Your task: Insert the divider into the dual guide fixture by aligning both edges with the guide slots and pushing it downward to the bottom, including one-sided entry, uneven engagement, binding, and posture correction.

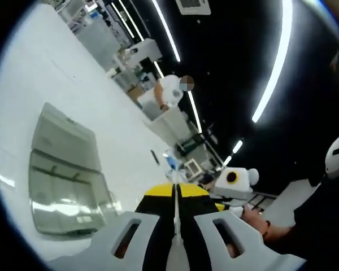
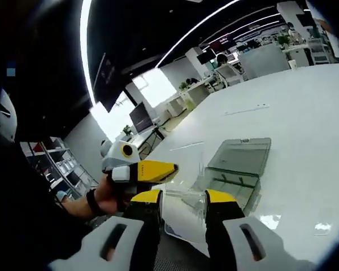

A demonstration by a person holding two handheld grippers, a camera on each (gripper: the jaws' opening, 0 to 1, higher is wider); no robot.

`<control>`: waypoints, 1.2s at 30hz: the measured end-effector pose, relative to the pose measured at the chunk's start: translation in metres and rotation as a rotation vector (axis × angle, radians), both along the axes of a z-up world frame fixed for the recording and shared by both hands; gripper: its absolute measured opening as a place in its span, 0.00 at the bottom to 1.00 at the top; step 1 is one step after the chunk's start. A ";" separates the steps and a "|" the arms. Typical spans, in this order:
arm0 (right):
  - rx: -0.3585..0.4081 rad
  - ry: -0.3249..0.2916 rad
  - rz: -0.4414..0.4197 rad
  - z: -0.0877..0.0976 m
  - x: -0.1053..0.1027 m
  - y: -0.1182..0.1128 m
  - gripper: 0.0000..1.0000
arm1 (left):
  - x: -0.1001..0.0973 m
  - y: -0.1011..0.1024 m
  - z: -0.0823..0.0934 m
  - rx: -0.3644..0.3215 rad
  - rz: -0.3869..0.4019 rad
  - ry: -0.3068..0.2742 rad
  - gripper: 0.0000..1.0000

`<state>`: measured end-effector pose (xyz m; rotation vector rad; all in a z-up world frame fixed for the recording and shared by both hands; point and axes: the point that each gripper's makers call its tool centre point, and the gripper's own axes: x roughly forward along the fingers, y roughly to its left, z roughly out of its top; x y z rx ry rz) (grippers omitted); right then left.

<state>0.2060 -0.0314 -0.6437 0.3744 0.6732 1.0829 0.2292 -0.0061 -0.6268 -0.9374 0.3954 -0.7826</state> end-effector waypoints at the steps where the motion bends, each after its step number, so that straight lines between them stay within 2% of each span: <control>1: 0.016 0.009 0.000 0.002 0.000 0.000 0.23 | 0.000 0.001 0.001 -0.013 0.002 0.002 0.00; 2: 0.049 0.023 -0.005 0.006 0.000 0.001 0.23 | 0.001 0.002 0.002 -0.026 0.006 0.003 0.00; 8: 0.119 0.054 0.013 0.016 -0.004 0.004 0.21 | 0.002 0.007 0.008 -0.064 0.014 -0.004 0.00; 12: 0.228 0.109 0.002 0.030 -0.004 0.006 0.17 | 0.002 0.012 0.012 -0.089 0.020 -0.009 0.00; 16: 0.287 0.143 -0.008 0.036 -0.003 0.005 0.13 | 0.002 0.012 0.016 -0.097 0.025 -0.024 0.00; 24: 0.326 0.176 -0.029 0.040 -0.002 0.006 0.04 | 0.001 0.011 0.019 -0.117 0.033 -0.039 0.01; 30: 0.353 0.237 -0.053 0.039 -0.002 0.006 0.01 | 0.000 0.011 0.019 -0.118 0.042 -0.049 0.01; 33: 0.344 0.246 -0.071 0.038 -0.001 0.007 0.01 | 0.001 0.012 0.017 -0.100 0.055 -0.052 0.02; 34: 0.343 0.244 -0.076 0.038 -0.001 0.008 0.01 | 0.002 0.013 0.019 -0.084 0.068 -0.079 0.03; 36: 0.338 0.242 -0.095 0.037 0.001 0.009 0.00 | 0.003 0.014 0.018 -0.072 0.071 -0.079 0.04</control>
